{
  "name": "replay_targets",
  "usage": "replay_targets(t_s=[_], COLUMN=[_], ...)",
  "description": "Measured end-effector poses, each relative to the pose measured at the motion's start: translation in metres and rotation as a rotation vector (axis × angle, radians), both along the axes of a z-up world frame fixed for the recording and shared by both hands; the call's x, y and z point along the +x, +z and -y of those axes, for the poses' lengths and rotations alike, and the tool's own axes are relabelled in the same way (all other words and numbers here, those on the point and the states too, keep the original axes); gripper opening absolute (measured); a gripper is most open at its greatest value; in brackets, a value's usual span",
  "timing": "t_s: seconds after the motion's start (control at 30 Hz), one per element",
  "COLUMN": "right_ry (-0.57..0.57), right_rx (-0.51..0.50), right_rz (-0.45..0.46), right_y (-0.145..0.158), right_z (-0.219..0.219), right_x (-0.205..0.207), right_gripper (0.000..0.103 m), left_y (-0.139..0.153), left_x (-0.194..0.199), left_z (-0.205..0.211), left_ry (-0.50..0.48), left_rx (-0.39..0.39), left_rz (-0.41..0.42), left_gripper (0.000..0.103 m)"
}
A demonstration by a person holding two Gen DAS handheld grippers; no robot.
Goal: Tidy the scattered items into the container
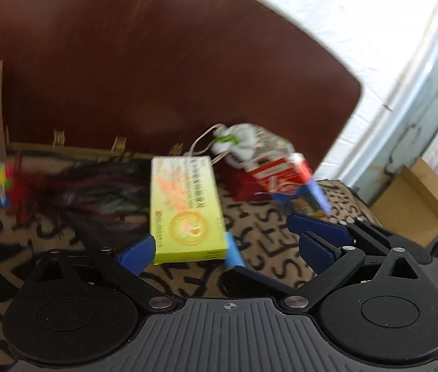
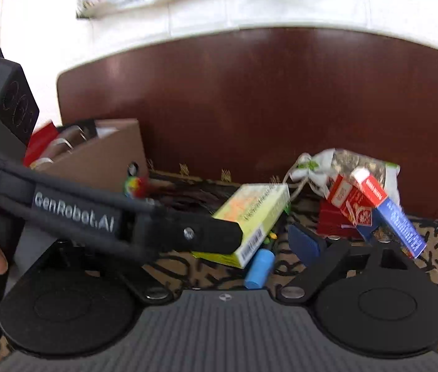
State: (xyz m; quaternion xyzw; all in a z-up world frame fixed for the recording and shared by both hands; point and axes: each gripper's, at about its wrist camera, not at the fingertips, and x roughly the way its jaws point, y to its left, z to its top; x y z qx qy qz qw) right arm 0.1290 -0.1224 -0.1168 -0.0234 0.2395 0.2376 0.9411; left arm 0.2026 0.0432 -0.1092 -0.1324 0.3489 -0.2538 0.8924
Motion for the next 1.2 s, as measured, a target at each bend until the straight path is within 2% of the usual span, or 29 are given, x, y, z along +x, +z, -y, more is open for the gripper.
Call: replay_targets(t_s=[0.17, 0.47, 0.57, 0.6, 0.77, 0.93, 1.0, 1.2], right_ry=[0.04, 0.064, 0.051, 0.048, 0.05, 0.069, 0.081, 0.073], right_rx=[-0.071, -0.15, -0.139, -0.127, -0.107, -0.107, -0.128, -0.147], right_rz=[-0.032, -0.04, -0.051, -0.06, -0.058, 0.009, 0.031, 0.074], right_y=[-0.018, -0.033, -0.033, -0.031, -0.02, 0.006, 0.016, 0.04], right_z=[-0.012, -0.027, -0.023, -0.02, -0.012, -0.01, -0.013, -0.023], right_x=[0.018, 0.037, 0.038, 0.038, 0.025, 0.0, -0.008, -0.015], right_gripper=[0.083, 0.079, 0.076, 0.074, 0.072, 0.072, 0.072, 0.072], left_y=[-0.019, -0.031, -0.032, -0.031, -0.023, -0.008, 0.003, 0.023], left_x=[0.029, 0.053, 0.055, 0.054, 0.041, 0.021, 0.013, -0.009], left_z=[-0.001, 0.002, 0.003, 0.002, 0.003, 0.001, 0.001, -0.003], left_ry=[0.011, 0.005, -0.018, -0.026, -0.046, -0.061, -0.073, -0.08], left_rx=[-0.02, 0.0, -0.005, -0.011, -0.01, -0.031, -0.052, -0.07], left_rz=[-0.056, -0.067, -0.07, -0.071, -0.056, -0.049, -0.021, 0.032], left_gripper=[0.101, 0.101, 0.095, 0.092, 0.09, 0.088, 0.08, 0.079])
